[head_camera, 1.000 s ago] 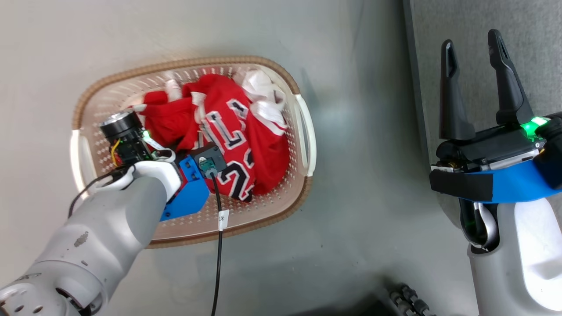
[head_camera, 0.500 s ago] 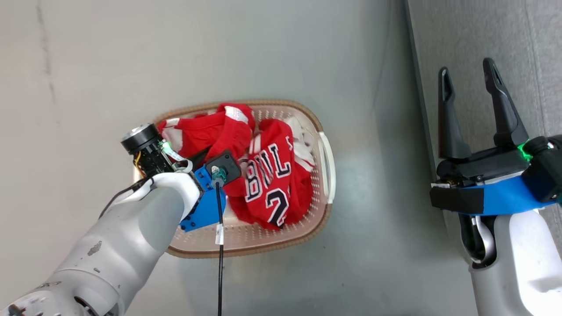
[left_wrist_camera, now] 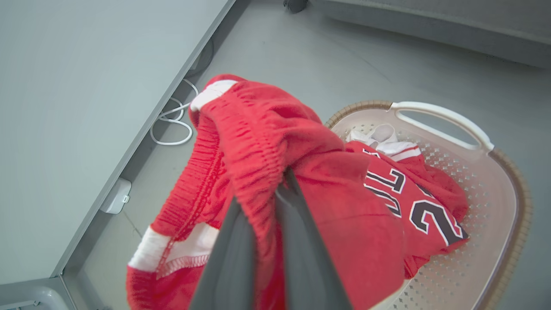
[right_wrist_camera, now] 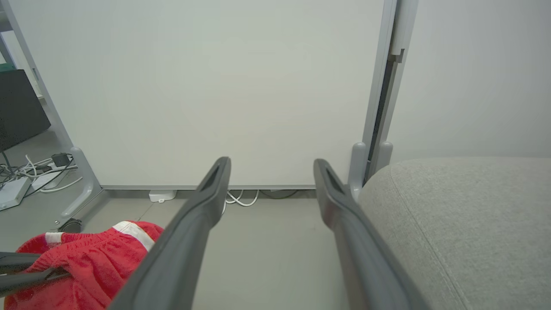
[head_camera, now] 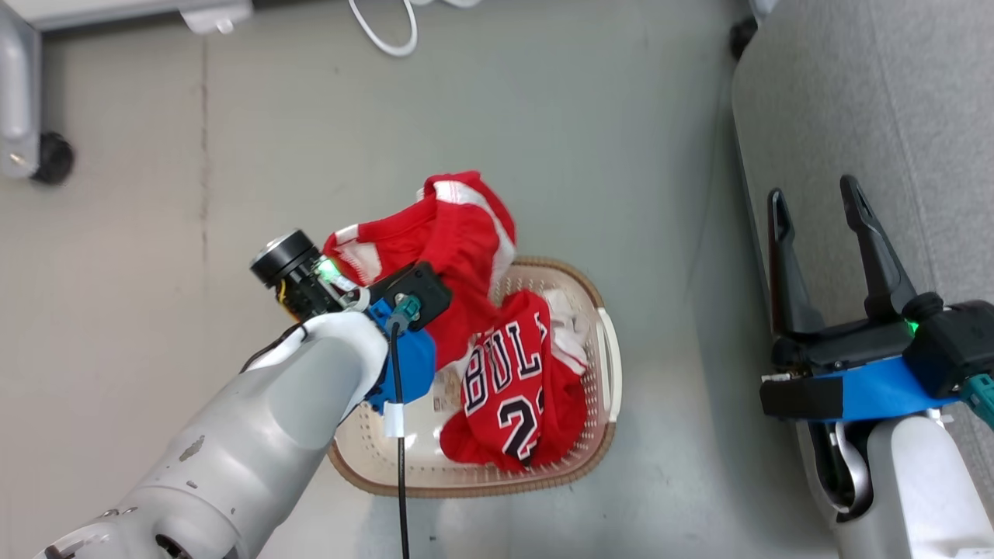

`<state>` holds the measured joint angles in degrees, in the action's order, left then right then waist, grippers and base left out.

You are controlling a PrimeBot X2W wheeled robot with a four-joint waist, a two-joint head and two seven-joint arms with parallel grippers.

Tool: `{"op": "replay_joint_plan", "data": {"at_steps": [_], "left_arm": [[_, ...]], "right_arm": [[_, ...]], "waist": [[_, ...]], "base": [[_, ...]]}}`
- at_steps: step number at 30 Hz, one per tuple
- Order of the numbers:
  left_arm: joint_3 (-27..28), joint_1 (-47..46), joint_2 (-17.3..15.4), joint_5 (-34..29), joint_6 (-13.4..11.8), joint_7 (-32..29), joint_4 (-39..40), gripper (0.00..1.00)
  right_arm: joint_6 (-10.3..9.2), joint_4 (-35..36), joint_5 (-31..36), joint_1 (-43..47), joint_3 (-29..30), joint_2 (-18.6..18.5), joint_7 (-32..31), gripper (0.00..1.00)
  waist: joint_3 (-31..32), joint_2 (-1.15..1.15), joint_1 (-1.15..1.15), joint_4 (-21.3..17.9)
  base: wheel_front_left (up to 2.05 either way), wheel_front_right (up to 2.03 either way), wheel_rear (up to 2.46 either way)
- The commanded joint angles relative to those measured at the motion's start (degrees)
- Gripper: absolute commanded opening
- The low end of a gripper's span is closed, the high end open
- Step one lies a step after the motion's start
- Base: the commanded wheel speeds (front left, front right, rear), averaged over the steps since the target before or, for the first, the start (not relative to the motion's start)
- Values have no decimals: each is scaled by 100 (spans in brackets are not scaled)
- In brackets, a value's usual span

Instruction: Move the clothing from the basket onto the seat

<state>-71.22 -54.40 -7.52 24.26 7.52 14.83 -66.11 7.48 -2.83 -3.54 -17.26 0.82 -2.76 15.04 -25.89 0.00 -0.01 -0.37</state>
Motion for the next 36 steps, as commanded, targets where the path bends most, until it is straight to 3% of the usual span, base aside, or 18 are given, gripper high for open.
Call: {"op": "replay_joint_plan", "data": {"at_steps": [1,21,36], "left_arm": [[64,-30,5,26,-45,45,113,0],[1254,642,-25,82,-371,39,2336,0],[1433,1007,-131,37,-514,39,3058,0]], "right_arm": [[3,-22,9,84,22,-22,22,100],[3,-187,-74,883,131,-22,22,100],[3,-227,-149,1319,159,-22,22,100]], "waist": [[272,0,1,105],[1523,0,1,368],[2058,0,1,416]], "base": [[0,0,0],[0,0,0],[0,0,0]]}}
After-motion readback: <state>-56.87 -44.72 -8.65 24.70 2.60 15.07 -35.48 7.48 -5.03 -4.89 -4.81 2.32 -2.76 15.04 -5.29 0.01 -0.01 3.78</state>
